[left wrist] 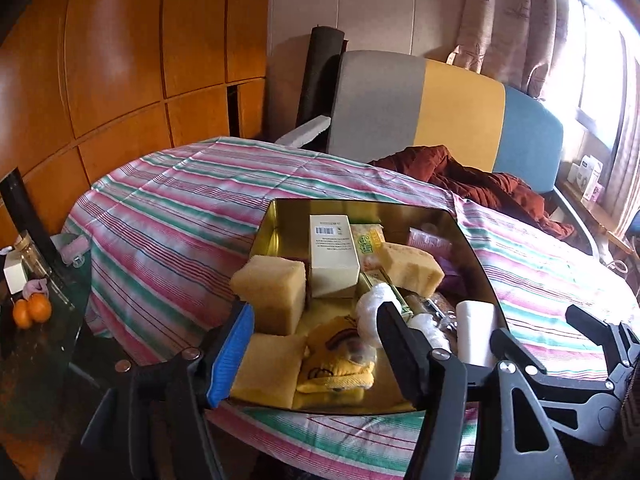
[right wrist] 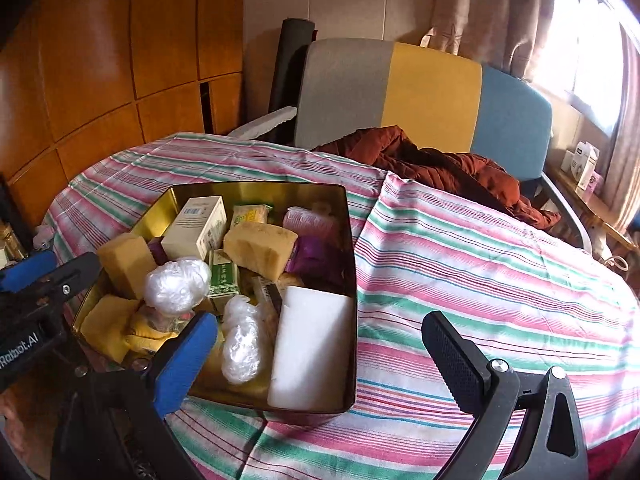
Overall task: Organize objects
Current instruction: 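Withdraw both grippers from the tray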
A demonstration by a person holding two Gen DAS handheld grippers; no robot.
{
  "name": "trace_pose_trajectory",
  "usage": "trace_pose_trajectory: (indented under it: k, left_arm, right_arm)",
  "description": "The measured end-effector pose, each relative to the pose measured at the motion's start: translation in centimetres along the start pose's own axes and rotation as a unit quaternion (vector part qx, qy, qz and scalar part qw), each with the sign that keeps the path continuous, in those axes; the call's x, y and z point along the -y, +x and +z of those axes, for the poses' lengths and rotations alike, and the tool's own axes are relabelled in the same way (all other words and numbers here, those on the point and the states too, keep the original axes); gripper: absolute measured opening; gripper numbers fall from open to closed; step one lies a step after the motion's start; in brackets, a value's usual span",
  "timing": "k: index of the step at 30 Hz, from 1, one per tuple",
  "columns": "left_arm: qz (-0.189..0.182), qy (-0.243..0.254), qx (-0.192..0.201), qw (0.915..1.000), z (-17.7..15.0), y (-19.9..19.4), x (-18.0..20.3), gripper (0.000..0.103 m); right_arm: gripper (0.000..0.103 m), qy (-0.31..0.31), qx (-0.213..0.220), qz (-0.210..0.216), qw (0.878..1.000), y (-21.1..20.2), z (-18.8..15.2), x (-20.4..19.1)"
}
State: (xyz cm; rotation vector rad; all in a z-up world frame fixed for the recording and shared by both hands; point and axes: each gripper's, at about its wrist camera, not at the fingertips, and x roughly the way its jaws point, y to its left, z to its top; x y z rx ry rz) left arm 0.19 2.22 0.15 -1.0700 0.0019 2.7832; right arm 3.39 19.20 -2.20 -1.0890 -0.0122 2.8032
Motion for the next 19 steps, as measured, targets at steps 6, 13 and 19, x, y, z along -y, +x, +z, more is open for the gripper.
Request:
trace_pose_trajectory:
  k: [6, 13, 19]
  left_arm:
    - [-0.002, 0.007, 0.002, 1.0000, -0.14, -0.17, 0.38, 0.064]
    - [0.003, 0.017, 0.000, 0.9999, -0.30, 0.18, 0.38, 0.064]
    - [0.010, 0.015, 0.007, 0.9998, -0.37, 0.21, 0.18, 0.064]
  right_arm:
    - [0.103, -0.005, -0.008, 0.004, 1.000, 0.13, -0.30, -0.43]
    - [0.103, -0.010, -0.016, 0.005, 1.000, 0.61, -0.57, -0.76]
    - [0.103, -0.010, -0.018, 0.004, 1.000, 0.85, -0.68, -0.83]
